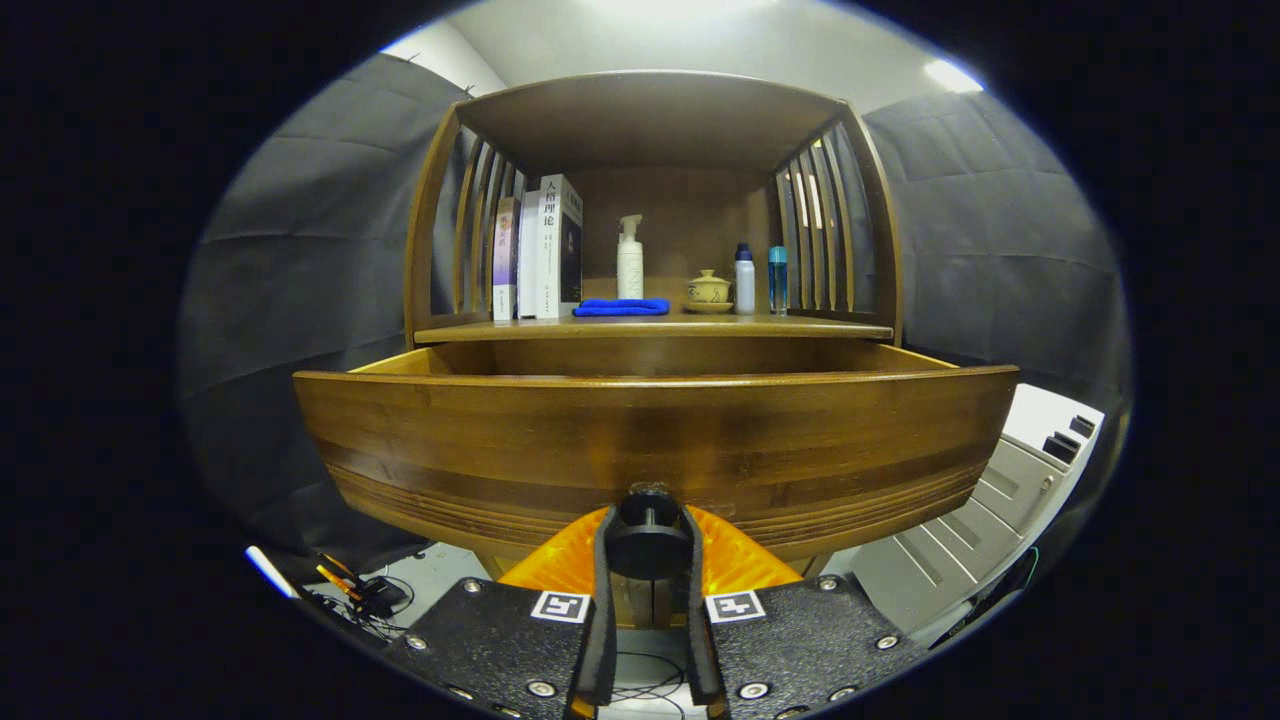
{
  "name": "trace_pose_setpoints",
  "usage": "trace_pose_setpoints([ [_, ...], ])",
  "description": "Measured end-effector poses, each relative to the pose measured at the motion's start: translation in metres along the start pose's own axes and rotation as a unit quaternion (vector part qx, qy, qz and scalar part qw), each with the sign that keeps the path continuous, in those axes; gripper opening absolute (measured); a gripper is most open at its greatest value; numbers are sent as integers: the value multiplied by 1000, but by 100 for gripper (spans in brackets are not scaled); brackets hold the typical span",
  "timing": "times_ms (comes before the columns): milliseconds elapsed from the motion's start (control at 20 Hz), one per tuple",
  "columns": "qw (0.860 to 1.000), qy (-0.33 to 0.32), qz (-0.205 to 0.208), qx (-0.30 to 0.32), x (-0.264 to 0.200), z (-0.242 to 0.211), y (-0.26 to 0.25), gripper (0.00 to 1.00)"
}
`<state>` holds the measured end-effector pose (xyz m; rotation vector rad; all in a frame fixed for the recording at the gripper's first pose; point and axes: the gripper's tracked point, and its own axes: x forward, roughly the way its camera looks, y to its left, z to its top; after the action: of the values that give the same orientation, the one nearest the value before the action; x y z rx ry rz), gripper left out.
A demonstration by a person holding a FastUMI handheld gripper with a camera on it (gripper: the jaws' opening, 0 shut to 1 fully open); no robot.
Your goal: Pull open the drawer, take out the items inside it, and place them on the countertop above the cabinet.
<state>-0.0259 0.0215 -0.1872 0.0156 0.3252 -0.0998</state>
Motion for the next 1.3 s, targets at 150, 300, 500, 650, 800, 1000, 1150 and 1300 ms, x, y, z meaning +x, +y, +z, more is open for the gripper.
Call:
trace_pose_setpoints([
  [150, 1000, -1, -1, 5, -3, -1, 0, 29],
  [300, 1000, 9, 2, 23, -5, -2, 3, 48],
  [500, 998, -14, 32, 57, -19, 34, 5, 86],
  [650, 998, -42, 6, 54, -24, 80, -11, 95],
  [800, 999, -38, -26, 21, -14, 118, -26, 94],
  [1000, 998, -6, -50, 27, 18, 153, -32, 94],
  [1150, 996, 30, -75, 24, 51, 161, -41, 95],
  [1300, 991, 84, -104, 1, 75, 152, -51, 95],
])
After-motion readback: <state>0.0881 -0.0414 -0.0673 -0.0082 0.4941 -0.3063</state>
